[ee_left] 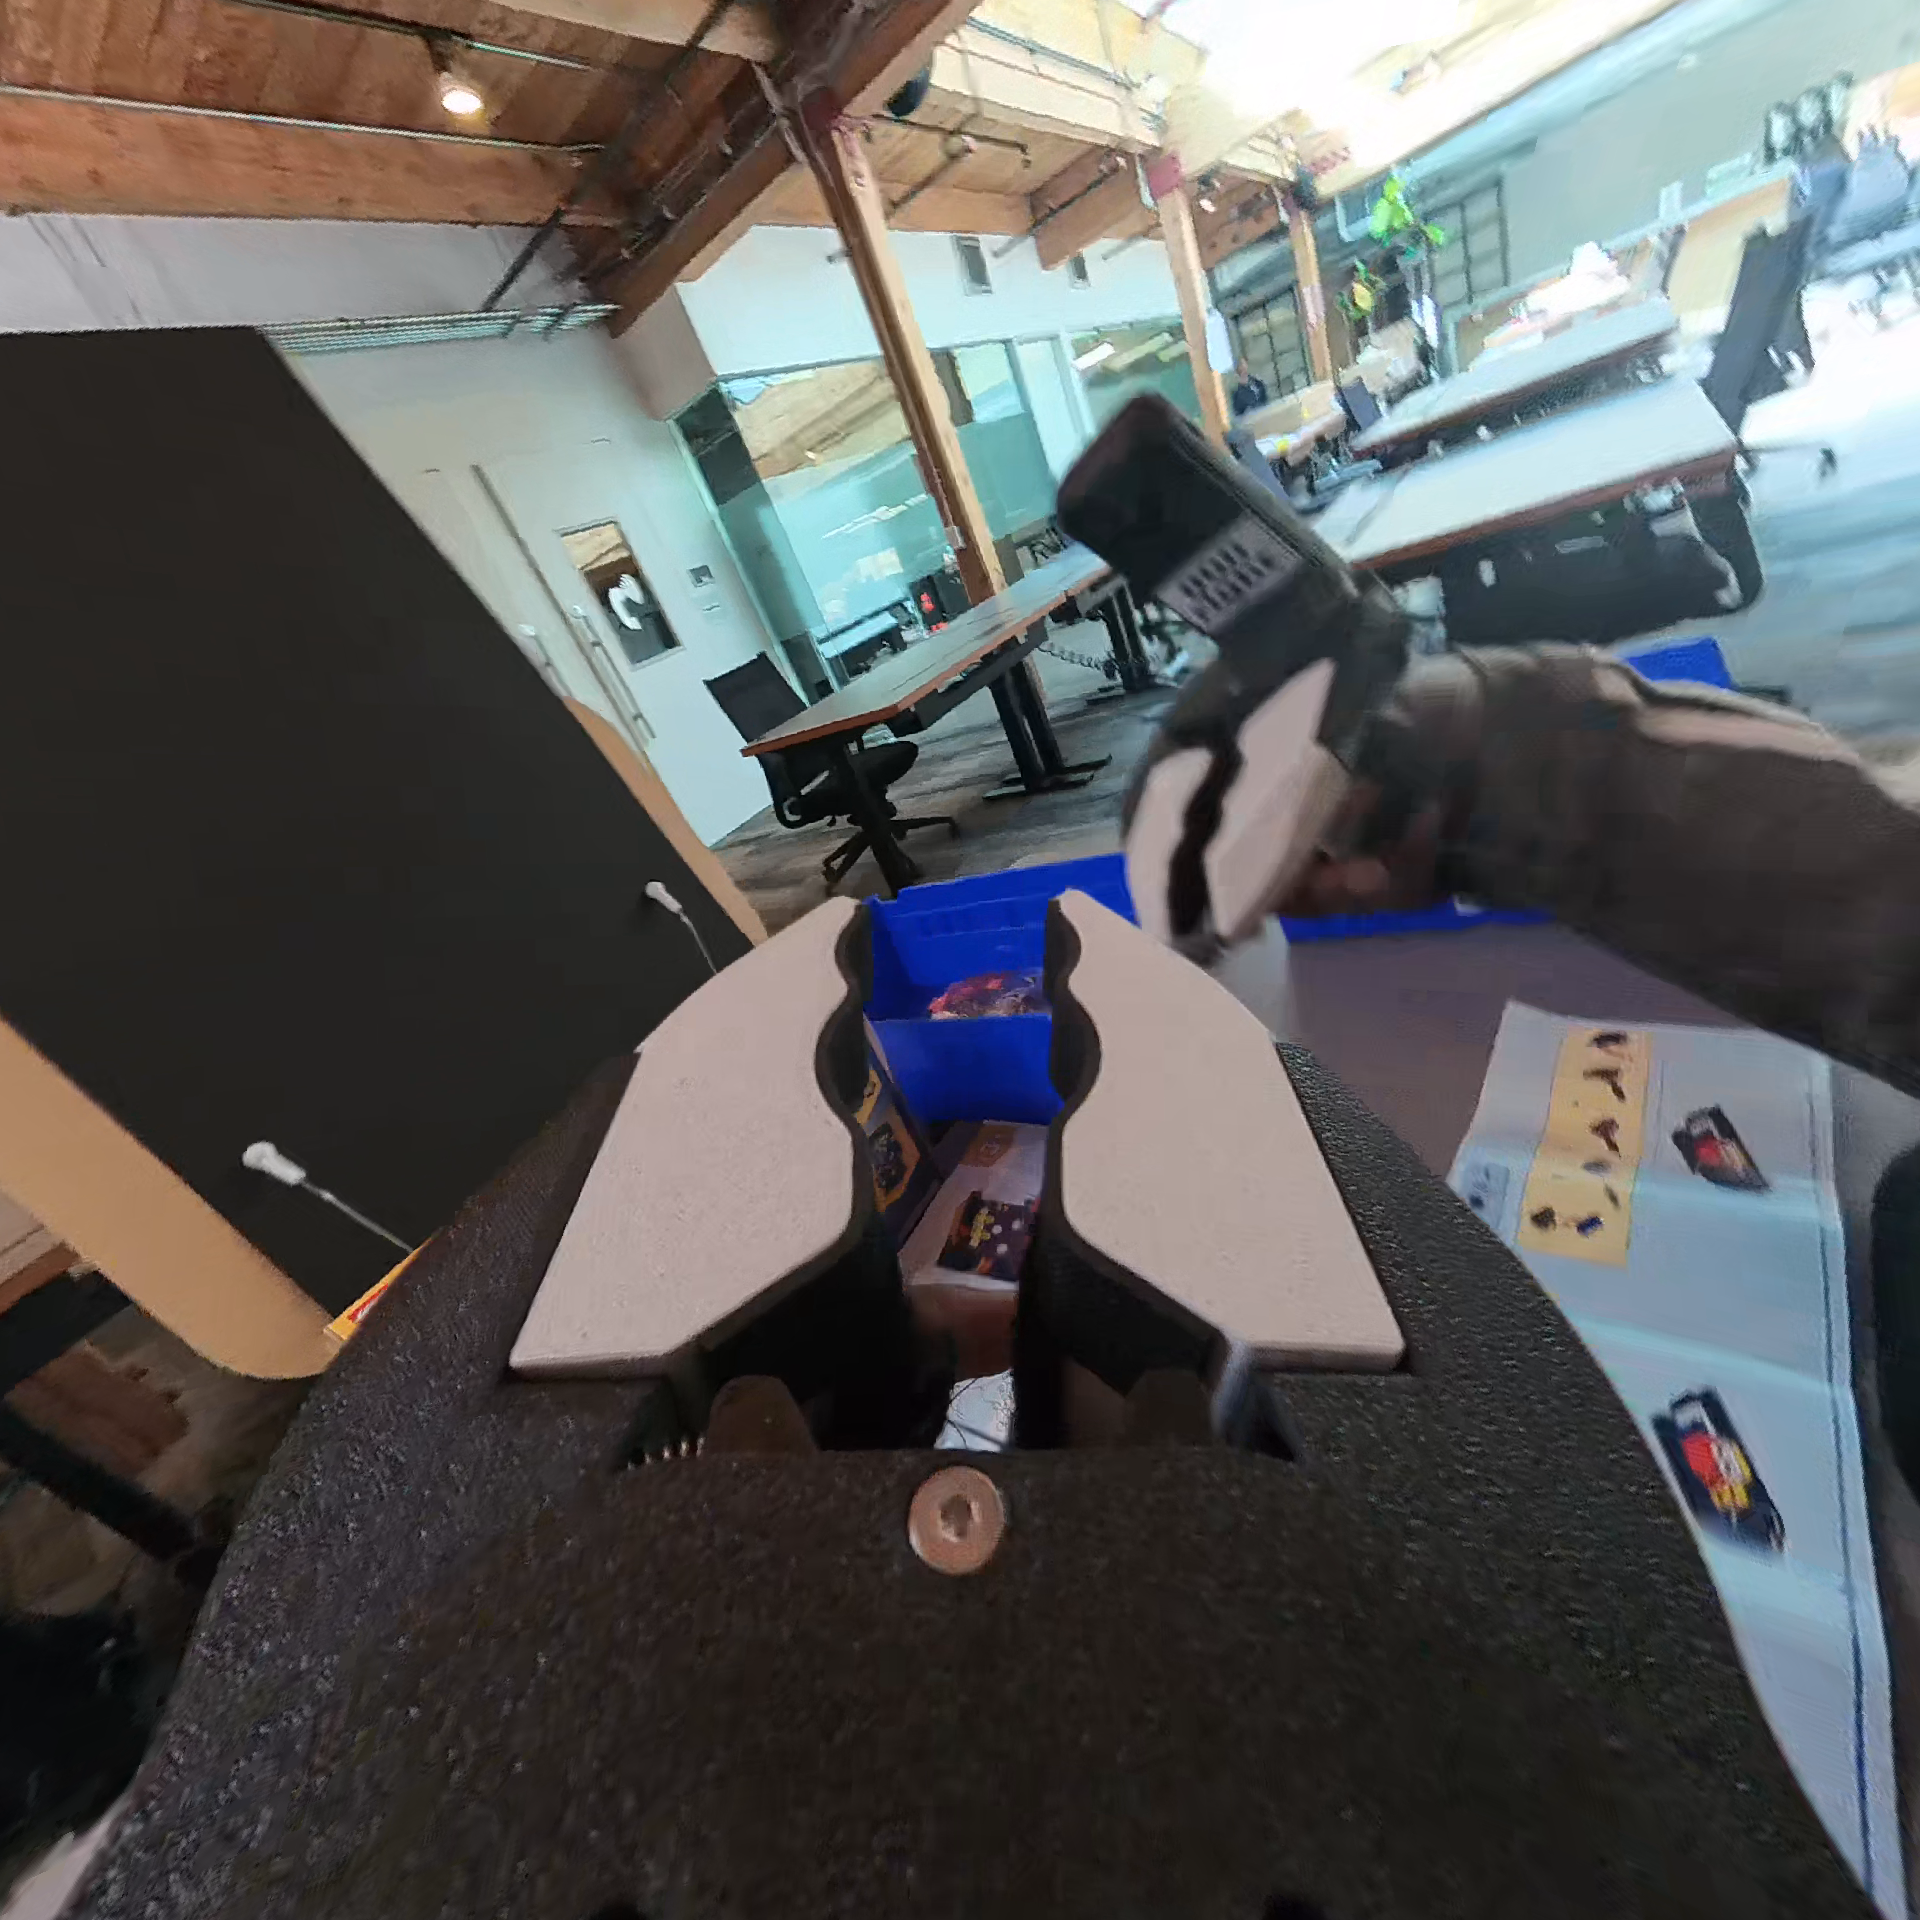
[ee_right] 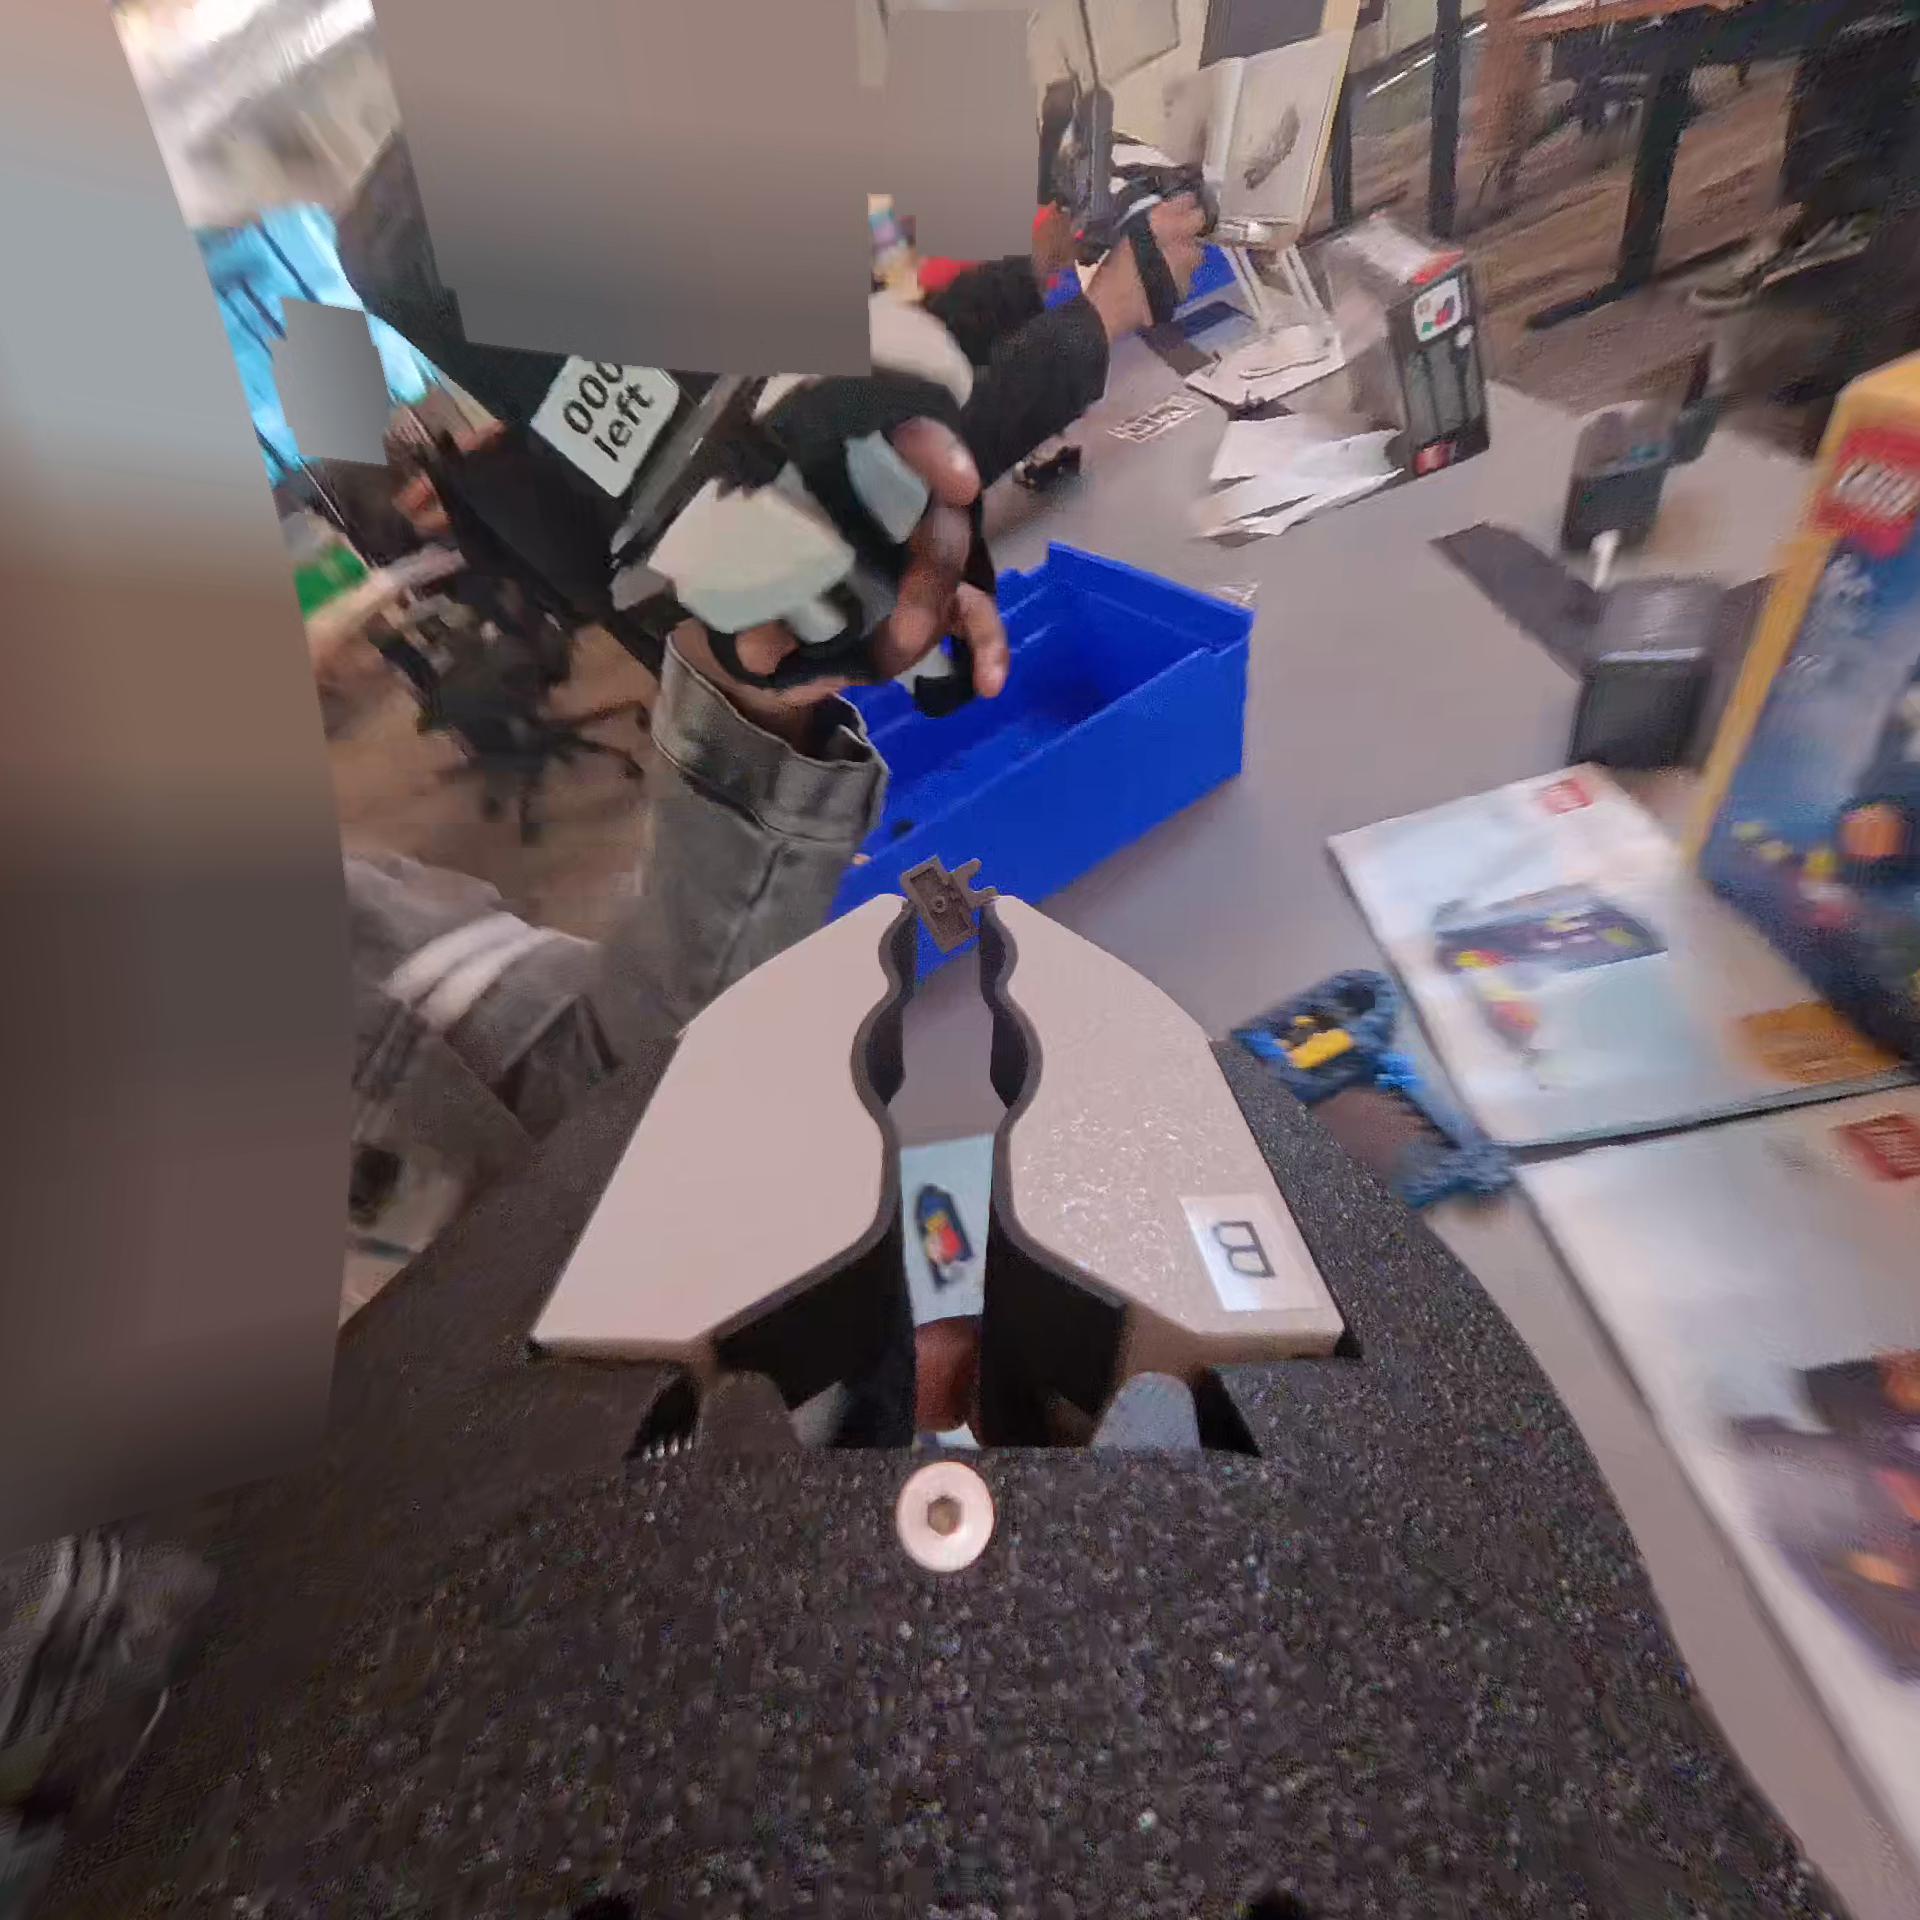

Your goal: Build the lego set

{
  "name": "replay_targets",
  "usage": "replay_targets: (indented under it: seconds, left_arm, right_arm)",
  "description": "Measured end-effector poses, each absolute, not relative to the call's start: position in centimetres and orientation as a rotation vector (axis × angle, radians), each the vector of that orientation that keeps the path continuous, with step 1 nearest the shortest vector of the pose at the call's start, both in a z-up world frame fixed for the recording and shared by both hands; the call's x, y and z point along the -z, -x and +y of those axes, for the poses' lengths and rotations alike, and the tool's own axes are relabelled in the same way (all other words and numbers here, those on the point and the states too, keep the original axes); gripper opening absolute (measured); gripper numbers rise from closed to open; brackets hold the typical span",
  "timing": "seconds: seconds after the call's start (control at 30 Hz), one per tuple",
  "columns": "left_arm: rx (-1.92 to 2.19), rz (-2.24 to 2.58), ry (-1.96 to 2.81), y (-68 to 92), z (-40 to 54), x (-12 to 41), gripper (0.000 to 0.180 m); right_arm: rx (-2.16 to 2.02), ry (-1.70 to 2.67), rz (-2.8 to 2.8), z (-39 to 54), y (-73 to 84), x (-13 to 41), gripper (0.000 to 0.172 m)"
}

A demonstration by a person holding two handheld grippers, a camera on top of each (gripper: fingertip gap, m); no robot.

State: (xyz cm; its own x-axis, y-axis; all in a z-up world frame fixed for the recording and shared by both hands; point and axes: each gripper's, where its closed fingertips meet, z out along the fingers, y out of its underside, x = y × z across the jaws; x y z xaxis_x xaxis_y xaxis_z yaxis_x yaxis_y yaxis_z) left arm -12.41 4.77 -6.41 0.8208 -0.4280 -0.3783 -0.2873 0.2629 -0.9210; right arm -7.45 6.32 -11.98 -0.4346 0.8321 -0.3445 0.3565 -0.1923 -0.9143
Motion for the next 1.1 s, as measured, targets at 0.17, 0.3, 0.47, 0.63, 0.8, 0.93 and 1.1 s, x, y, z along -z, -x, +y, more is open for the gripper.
replay_targets:
  seconds: [0.17, 0.3, 0.47, 0.63, 0.8, 0.93, 1.1]
  left_arm:
    - [-0.019, 1.066, 1.344, 8.5, 4.5, 10.8, 0.034]
    - [-0.03, 1.19, 1.328, 5.6, 5.8, 12.2, 0.031]
    - [-0.09, 1.225, 1.277, 4.4, 6.6, 12.1, 0.024]
    - [0.001, 1.289, 1.287, 2.8, 6.2, 13.1, 0.019]
    - [-0.041, 1.322, 1.308, 2.2, 7.3, 14.2, 0.014]
    - [0.011, 1.298, 1.272, 1.5, 7.5, 13.8, 0.005]
    - [0.045, 1.26, 1.301, 2.0, 7.8, 14.0, 0.005]
  right_arm:
    - [-1.78, 1.188, -1.669, 6.8, 5.9, 12.3, 0.011]
    - [-1.917, 1.219, -1.666, 7.8, 5.4, 13.5, 0.011]
    - [-1.862, 1.17, -1.793, 7.1, 4.1, 14.8, 0.011]
    - [-1.814, 1.196, -1.805, 7.3, 3.8, 15.1, 0.011]
    - [-1.771, 1.189, -1.816, 7.3, 3.4, 14.9, 0.011]
    - [-1.758, 1.201, -1.812, 7.5, 3.3, 14.9, 0.011]
    - [-1.751, 1.206, -1.772, 8.2, 3.5, 14.7, 0.01]
